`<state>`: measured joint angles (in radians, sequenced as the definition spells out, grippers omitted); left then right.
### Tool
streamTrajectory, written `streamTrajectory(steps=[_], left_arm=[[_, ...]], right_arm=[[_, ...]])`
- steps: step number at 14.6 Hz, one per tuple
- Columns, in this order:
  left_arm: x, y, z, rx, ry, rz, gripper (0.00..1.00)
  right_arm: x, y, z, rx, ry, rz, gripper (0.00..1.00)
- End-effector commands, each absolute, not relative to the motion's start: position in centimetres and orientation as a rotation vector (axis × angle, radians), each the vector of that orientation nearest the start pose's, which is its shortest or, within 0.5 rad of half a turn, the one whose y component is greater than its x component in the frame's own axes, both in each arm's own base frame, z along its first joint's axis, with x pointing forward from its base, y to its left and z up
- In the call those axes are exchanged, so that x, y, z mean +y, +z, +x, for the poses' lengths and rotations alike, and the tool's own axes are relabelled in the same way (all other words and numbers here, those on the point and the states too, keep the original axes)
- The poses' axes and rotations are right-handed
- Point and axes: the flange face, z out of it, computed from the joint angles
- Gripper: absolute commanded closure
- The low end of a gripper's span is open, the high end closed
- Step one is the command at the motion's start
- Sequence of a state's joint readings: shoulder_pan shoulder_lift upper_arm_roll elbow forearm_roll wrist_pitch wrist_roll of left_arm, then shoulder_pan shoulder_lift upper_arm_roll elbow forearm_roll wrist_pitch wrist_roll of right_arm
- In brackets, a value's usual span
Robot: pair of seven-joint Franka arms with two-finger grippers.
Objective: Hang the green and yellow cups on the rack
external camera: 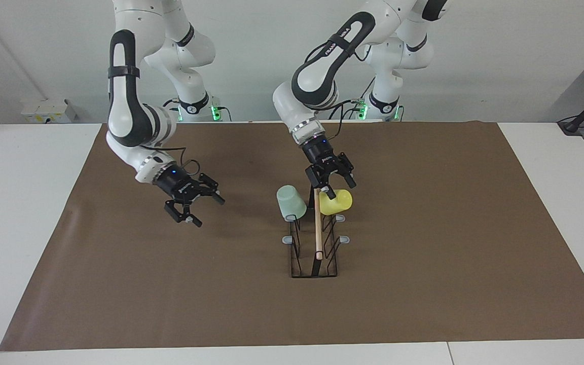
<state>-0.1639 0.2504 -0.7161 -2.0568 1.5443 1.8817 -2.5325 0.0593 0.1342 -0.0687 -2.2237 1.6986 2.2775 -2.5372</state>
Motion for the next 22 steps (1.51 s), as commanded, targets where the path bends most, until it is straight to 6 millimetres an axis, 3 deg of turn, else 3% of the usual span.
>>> streamTrajectory(steps=[1, 3, 6, 9, 11, 16, 18, 22], left_arm=[[-38.7, 37.9, 44.1, -1.009, -1.745, -2.304, 0.00], [-38.3, 38.5, 44.4, -0.928, -1.672, -2.317, 0.00], [-38.2, 40.8, 45.5, -0.745, -1.472, -2.388, 0.00], [-36.5, 42.4, 47.1, -0.535, -1.251, -2.423, 0.00], [-34.8, 43.9, 48.4, -0.369, -1.103, -2.460, 0.00], [-30.5, 46.6, 51.0, -0.105, -0.865, -2.546, 0.00], [-28.4, 48.3, 52.5, -0.012, -0.778, -2.594, 0.00], [-22.4, 52.1, 53.9, 0.099, -0.599, -2.752, 0.00]], right_arm=[[-4.1, 34.6, 55.4, -1.527, -1.349, -1.964, 0.00], [-8.5, 36.4, 55.9, -1.678, -1.248, -2.001, 0.00], [-12.4, 40.5, 57.2, -1.936, -1.014, -2.075, 0.00], [-13.7, 45.4, 58.3, -2.059, -0.784, -2.224, 0.00], [-13.3, 48.4, 58.9, -2.043, -0.631, -2.390, 0.00], [-9.2, 51.4, 60.3, -1.781, -0.457, -2.750, 0.00], [-6.3, 51.4, 60.7, -1.629, -0.431, -2.863, 0.00], [0.9, 51.6, 60.8, -1.308, -0.416, -3.061, 0.00]])
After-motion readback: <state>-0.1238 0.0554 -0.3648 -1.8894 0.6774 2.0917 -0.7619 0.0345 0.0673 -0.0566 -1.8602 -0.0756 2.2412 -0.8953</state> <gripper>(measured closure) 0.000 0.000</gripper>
